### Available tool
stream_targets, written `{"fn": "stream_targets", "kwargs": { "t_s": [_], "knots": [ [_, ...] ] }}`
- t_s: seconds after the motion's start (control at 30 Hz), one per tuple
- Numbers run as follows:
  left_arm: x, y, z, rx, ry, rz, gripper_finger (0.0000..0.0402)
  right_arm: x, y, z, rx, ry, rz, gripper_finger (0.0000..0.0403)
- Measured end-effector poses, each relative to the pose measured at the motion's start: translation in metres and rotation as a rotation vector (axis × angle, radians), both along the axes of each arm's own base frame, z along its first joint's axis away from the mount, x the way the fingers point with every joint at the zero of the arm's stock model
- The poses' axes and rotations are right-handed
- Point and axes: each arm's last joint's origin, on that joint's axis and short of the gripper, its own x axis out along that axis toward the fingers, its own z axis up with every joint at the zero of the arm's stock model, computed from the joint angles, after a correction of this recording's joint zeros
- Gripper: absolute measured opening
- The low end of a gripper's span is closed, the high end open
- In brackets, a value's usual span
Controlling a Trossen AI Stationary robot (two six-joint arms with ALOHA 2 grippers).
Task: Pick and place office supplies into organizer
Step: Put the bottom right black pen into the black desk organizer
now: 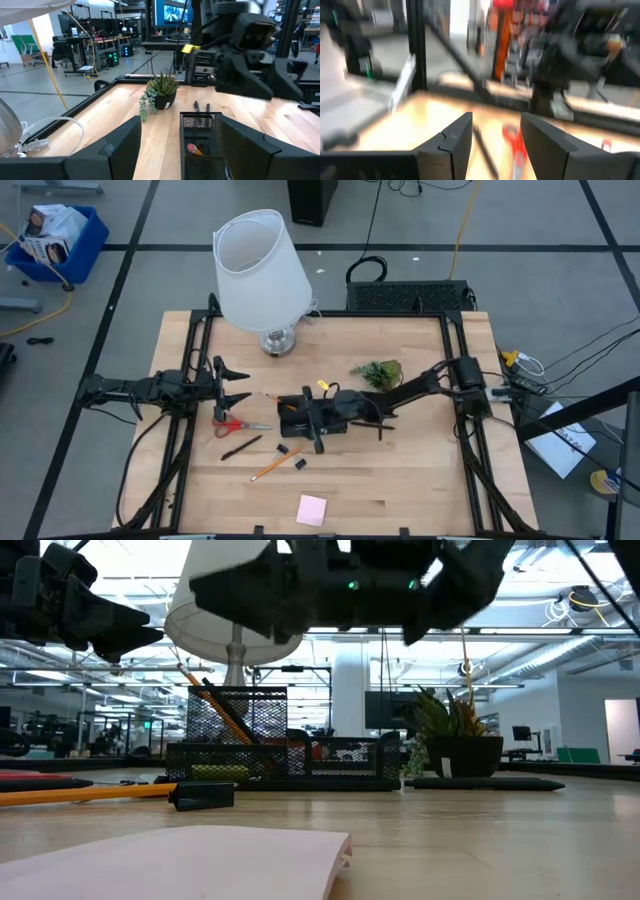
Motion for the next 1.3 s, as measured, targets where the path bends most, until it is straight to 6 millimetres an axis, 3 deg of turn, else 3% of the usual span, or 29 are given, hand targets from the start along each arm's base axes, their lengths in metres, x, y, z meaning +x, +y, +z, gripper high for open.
{"fn": "stream_targets", "kwargs": {
  "t_s": [0.33, 0.63, 1.03, 1.3],
  "knots": [
    [0.0, 0.0, 0.0, 0.0, 0.0, 0.0, 0.0255, -0.041, 0.037, 0.032, -0.249, 0.29, -0.176, 0.016],
    [0.0, 0.0, 0.0, 0.0, 0.0, 0.0, 0.0255, -0.085, 0.036, 0.049, -0.199, 0.601, -0.234, 0.016],
    [0.0, 0.0, 0.0, 0.0, -0.001, 0.0, 0.0255, -0.107, 0.027, 0.037, -0.161, 0.853, -0.351, 0.016],
    [0.0, 0.0, 0.0, 0.0, -0.001, 0.0, 0.0255, -0.122, 0.01, 0.002, -0.083, 0.94, -0.454, 0.016]
  ]
}}
